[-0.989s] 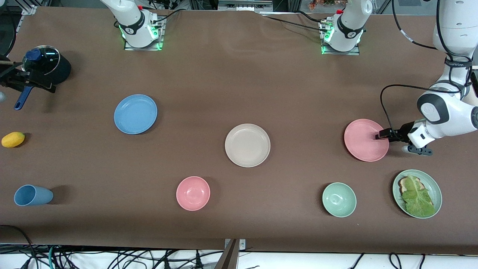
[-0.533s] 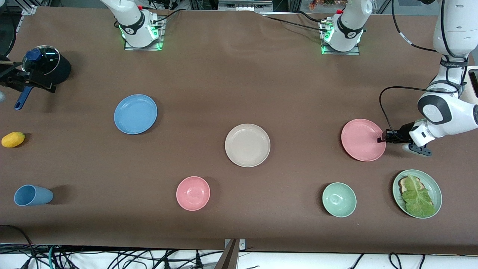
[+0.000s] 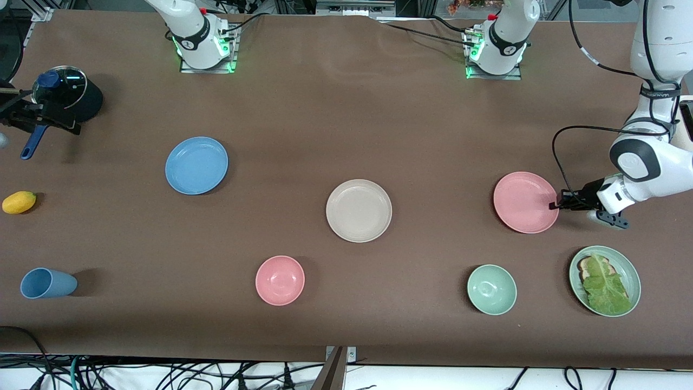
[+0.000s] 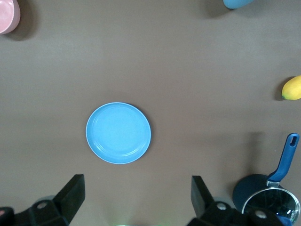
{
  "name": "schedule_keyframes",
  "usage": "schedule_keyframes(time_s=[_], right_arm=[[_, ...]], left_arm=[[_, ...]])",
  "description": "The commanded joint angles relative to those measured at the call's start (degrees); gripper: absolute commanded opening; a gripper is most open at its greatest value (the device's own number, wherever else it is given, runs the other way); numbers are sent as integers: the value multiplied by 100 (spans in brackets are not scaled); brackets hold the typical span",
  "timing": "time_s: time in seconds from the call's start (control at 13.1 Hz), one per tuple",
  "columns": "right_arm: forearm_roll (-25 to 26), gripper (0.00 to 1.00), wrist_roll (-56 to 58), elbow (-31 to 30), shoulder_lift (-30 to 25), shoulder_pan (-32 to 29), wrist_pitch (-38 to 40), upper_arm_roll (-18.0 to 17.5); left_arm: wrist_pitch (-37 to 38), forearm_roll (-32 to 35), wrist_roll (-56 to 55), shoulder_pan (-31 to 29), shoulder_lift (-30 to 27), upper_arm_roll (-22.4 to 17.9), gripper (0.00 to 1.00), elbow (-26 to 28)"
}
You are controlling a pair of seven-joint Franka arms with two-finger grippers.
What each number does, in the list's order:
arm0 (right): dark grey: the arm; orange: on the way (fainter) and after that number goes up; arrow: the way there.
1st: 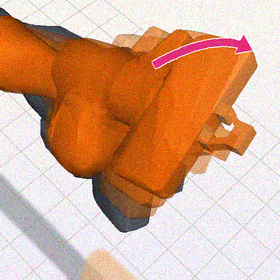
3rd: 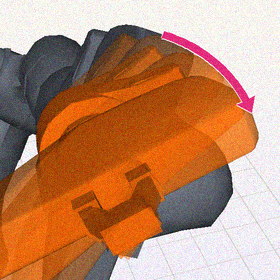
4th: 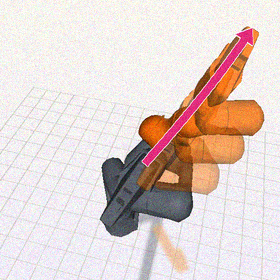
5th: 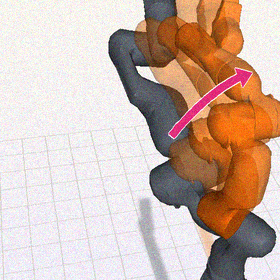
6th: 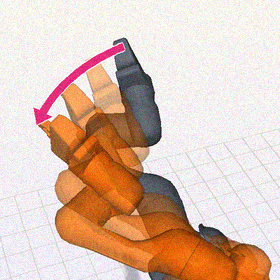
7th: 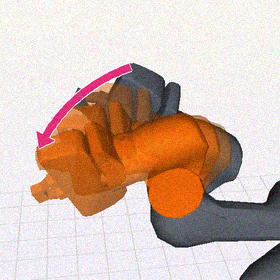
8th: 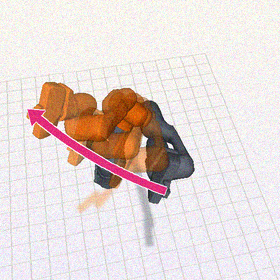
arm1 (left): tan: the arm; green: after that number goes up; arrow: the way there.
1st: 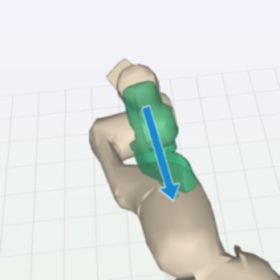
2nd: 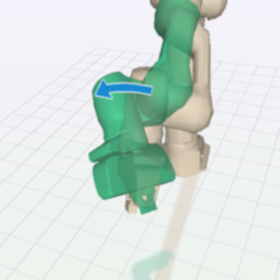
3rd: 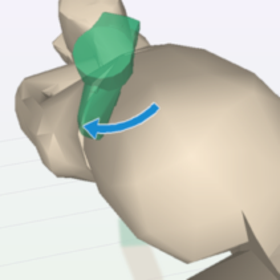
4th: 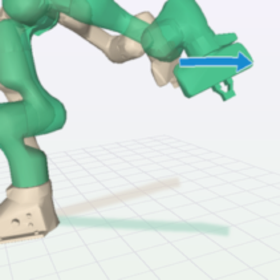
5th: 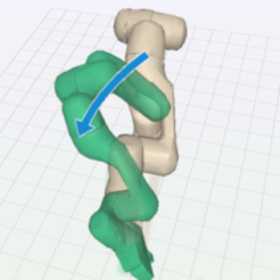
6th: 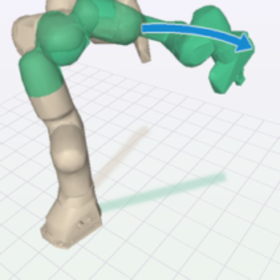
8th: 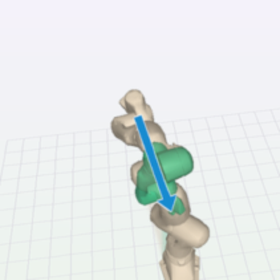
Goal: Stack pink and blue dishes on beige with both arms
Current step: 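Close the left gripper on the pink plate rim, then lift the pink plate with the left gripper and carry it onto the beige plate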
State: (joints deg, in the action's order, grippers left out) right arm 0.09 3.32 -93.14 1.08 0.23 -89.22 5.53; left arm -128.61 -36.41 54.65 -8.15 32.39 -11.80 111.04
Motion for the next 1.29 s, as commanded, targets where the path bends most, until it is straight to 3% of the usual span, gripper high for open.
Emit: schedule_keyframes(time_s=[0.0,0.46,0.99,1.22], right_arm=[[0,100,72,24,-2,-32,27,-8],[0,100,81,24,-2,-32,27,-8],[0,100,72,24,-2,-32,27,-8],[0,100,81,24,-2,-32,27,-8]], left_arm=[[143,186,134,-29,-57,-33,0,-249],[1109,492,-49,-20,-303,-174,0,-828],[3042,1390,-2192,233,-479,-95,0,-2296],[3176,1479,-2835,568,-611,-77,0,-2411]])
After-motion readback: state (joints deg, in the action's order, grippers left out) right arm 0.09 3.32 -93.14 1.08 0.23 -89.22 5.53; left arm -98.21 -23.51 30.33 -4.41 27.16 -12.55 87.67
